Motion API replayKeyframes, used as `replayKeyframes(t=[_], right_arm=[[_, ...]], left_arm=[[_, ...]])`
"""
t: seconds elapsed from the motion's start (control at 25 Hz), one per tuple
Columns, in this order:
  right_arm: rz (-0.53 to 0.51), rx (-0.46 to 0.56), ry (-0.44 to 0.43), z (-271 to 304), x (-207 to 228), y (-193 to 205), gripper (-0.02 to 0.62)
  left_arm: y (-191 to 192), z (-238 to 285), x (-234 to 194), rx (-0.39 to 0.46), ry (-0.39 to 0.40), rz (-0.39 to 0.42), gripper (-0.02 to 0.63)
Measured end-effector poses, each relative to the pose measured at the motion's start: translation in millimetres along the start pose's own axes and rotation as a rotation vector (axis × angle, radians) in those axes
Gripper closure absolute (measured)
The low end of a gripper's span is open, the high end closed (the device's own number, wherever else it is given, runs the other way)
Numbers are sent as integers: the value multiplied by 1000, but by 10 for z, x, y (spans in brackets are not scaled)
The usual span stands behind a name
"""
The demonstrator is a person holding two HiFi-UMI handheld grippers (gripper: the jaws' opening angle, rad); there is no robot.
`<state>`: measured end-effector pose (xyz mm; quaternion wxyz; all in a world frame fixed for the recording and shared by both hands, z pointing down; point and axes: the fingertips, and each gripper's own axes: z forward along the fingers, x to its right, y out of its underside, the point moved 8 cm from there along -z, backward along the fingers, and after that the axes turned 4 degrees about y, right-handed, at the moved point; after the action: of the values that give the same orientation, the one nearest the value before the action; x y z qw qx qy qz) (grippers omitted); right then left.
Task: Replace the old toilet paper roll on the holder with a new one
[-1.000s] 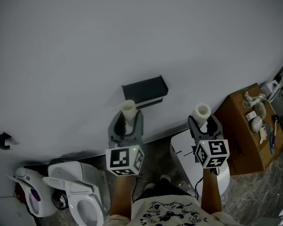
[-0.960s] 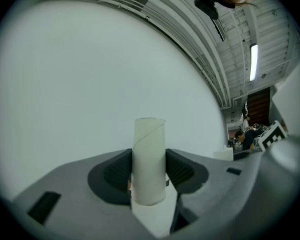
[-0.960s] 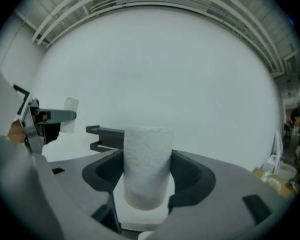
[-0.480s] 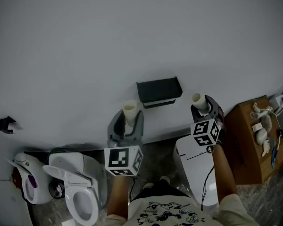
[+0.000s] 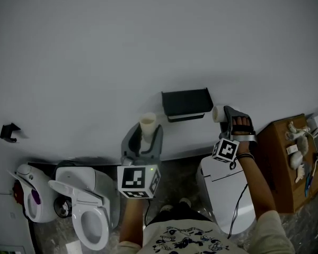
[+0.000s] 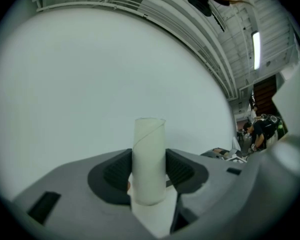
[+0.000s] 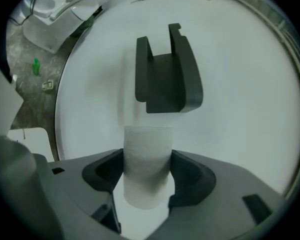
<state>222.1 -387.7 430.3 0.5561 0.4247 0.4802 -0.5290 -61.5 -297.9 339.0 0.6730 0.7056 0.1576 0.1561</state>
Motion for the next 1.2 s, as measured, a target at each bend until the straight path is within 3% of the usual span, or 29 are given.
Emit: replayKeyframes(t=[0.48, 1.2], right_arm=[[-45, 45, 3, 62, -104, -316, 299], [-21, 118, 53, -75, -171, -1083, 299]], left_arm=[[19, -89, -107, -7, -31, 6, 400], [8, -576, -472, -22, -137, 7, 400]])
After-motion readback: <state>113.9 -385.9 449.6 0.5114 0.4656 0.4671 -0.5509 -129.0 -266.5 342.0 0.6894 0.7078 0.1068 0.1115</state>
